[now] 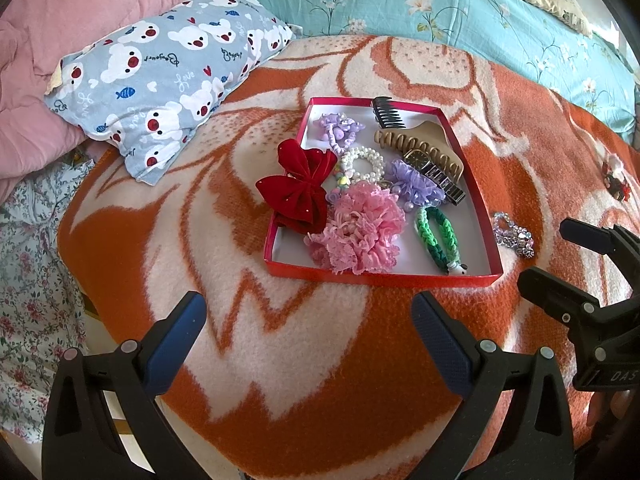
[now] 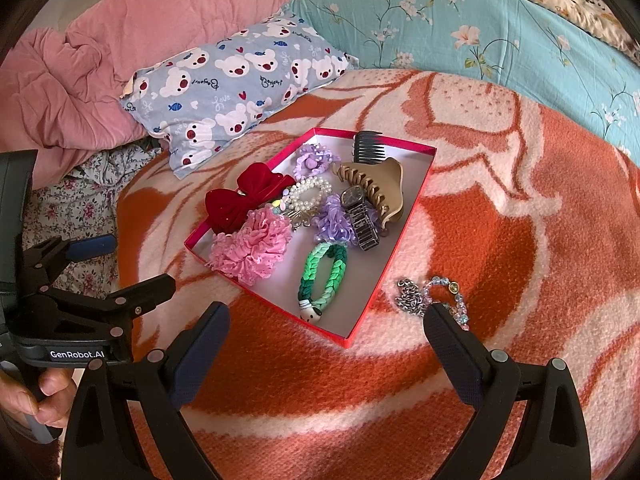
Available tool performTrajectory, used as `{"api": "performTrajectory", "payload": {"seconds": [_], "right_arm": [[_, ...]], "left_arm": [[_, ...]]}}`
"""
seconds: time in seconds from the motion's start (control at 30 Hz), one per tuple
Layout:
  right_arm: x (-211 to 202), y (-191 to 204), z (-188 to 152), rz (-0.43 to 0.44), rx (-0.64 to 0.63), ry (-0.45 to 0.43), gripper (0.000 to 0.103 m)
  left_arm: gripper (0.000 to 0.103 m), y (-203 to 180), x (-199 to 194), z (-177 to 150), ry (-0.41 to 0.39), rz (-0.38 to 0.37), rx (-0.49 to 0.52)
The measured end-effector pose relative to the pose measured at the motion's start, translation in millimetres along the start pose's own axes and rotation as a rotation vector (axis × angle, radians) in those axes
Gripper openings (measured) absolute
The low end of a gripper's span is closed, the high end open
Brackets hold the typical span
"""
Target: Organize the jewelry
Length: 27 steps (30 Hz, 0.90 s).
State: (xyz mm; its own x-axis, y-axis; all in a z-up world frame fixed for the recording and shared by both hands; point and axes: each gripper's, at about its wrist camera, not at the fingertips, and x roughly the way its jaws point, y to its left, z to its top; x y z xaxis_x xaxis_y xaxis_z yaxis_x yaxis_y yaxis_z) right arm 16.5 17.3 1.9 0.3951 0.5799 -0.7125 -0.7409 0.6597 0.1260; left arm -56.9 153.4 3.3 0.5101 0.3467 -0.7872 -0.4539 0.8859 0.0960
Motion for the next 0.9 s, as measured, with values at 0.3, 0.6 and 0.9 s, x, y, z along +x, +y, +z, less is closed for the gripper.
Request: {"api": "performTrajectory", "payload": {"seconds": [0.3, 0.6, 0.9], "right_arm": [[-0.4, 0.3, 0.1, -0.001, 0.001, 0.0, 0.098], [0.1, 1.0, -0.6, -0.001, 0.001, -0.001, 0.098], [0.0, 0.4, -0.7, 0.001, 0.0, -0.001, 0.098]], "left_arm": [[0.103, -0.9, 0.0, -0.2, 0.003, -0.004, 0.003], [0.103, -0.2, -0.3, 0.4, 0.007, -0.008, -0.006], [0.103, -1.2, -0.4, -0.3, 0.006, -0.013, -0.005]]}}
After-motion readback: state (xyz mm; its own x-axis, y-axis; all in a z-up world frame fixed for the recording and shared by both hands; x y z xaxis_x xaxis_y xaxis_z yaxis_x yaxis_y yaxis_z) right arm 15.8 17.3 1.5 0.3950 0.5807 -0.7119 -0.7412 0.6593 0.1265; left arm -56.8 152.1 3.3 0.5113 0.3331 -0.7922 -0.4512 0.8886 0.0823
